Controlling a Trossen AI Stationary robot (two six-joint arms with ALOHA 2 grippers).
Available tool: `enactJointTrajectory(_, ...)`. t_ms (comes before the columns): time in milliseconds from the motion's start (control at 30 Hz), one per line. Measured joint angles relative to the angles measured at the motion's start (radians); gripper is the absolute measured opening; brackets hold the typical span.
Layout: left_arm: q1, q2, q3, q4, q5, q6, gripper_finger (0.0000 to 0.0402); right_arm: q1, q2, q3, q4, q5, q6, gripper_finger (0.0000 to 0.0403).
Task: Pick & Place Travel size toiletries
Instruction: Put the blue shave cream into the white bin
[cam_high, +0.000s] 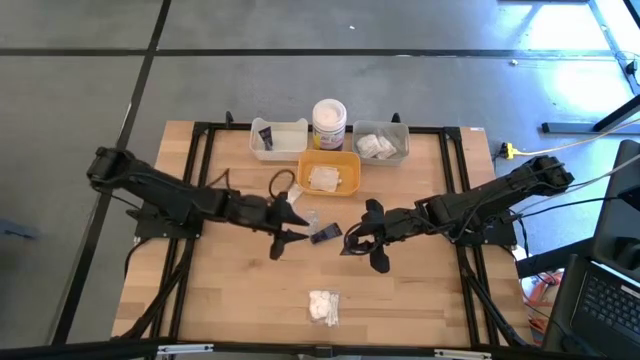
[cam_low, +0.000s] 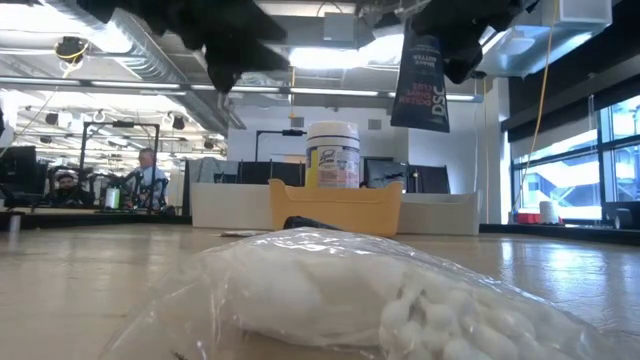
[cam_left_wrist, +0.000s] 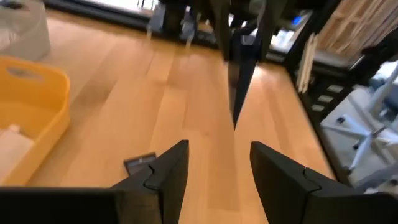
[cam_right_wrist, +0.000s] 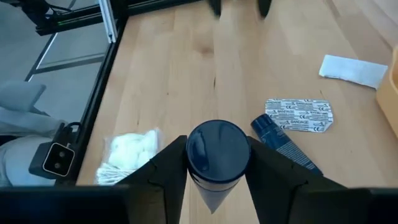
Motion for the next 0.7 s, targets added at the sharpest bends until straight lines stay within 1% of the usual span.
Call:
enactJointTrajectory(100, -0.039, 0.080, 0.000, 0.039, -0.083, -0.001, 0.0169, 0.000, 0.000, 0.000, 0.000, 0.003, -0.004, 0.0142)
enactJointTrajectory(200, -0.083, 0.161, 0.000, 0.137, -0.169, 0.014, 0.0168, 0.000, 0.000, 0.000, 0.000, 0.003, -0.018, 0.0128)
enactJointTrajectory(333, -0.142, 0.255, 0.000, 0.261, -0.241, 0.025, 0.0168, 0.000, 0.000, 0.000, 0.011, 0.003, -0.024, 0.0128)
enactJointTrajectory(400, -0.165, 0.297, 0.000, 0.297, -0.293, 0.023, 0.0167, 0.000, 0.000, 0.000, 0.022, 0.003, -0.027, 0.0134)
enactJointTrajectory(533, -0.207, 0.377, -0.002, 0.348, -0.425, 0.007, 0.0162, 0.000, 0.000, 0.000, 0.053, 0.003, -0.046, 0.0145)
enactJointTrajectory(600, -0.227, 0.416, -0.002, 0.402, -0.502, 0.009, 0.0160, 0.000, 0.000, 0.000, 0.068, 0.003, -0.056, 0.0139)
enactJointTrajectory(700, -0.254, 0.472, -0.002, 0.529, -0.587, 0.065, 0.0159, -0.001, 0.000, 0.000, 0.099, 0.003, -0.084, 0.0128)
